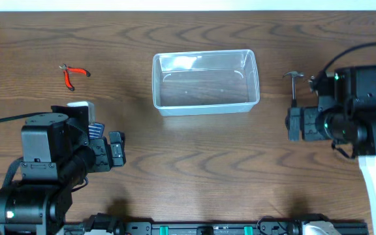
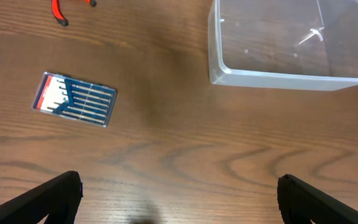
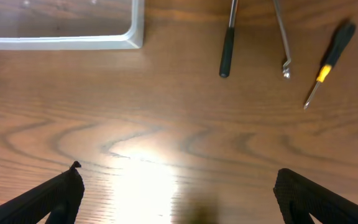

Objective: Pack container
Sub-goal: 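Move the right gripper over the claw hammer and lower toward it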

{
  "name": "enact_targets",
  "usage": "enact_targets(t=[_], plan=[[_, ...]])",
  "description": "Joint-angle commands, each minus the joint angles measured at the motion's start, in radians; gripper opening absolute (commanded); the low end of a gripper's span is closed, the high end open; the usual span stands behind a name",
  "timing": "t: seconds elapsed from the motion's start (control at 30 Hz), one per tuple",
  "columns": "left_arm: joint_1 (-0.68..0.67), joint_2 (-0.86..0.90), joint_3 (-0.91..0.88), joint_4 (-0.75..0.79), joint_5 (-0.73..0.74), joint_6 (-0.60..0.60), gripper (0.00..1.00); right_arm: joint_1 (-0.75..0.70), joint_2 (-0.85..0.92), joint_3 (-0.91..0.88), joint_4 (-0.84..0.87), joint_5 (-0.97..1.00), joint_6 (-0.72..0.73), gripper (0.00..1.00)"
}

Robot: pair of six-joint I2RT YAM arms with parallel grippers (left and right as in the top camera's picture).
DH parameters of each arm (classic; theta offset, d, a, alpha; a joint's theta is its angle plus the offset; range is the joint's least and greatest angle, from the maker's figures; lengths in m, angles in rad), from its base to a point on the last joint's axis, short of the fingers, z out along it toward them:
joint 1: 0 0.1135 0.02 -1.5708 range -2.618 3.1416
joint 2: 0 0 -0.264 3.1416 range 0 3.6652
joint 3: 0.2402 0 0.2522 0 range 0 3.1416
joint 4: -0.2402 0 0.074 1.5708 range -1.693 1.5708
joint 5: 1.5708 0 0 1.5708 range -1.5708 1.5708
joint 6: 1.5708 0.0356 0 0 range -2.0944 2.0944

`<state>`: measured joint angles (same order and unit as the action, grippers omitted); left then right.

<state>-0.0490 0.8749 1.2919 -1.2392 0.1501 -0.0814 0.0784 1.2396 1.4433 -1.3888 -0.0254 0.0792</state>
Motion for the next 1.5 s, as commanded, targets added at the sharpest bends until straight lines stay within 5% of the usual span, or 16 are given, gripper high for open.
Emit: enact_targets(t=[0.0, 0.37, 1.17, 1.47], plan=[[0.003, 0.000, 0.019, -0.010, -0.005, 0.008, 0.98, -0.038, 0.071, 0.037, -0.003, -0.012, 0.079, 0.99], [0.003, 0.000, 0.019, -0.026, -0.085, 0.021, 0.98, -0.120, 0.474, 0.417, -0.053, -0.030, 0.049, 0.99], [0.003, 0.000, 0.019, -0.032, -0.089, 0.021, 0.98, -0.150, 0.900, 0.470, 0.126, 0.103, -0.088, 0.99], [0.003, 0.000, 0.019, -0.031, -0.088, 0.020, 0.98, -0.150, 1.023, 0.766, 0.068, 0.095, -0.095, 0.99]])
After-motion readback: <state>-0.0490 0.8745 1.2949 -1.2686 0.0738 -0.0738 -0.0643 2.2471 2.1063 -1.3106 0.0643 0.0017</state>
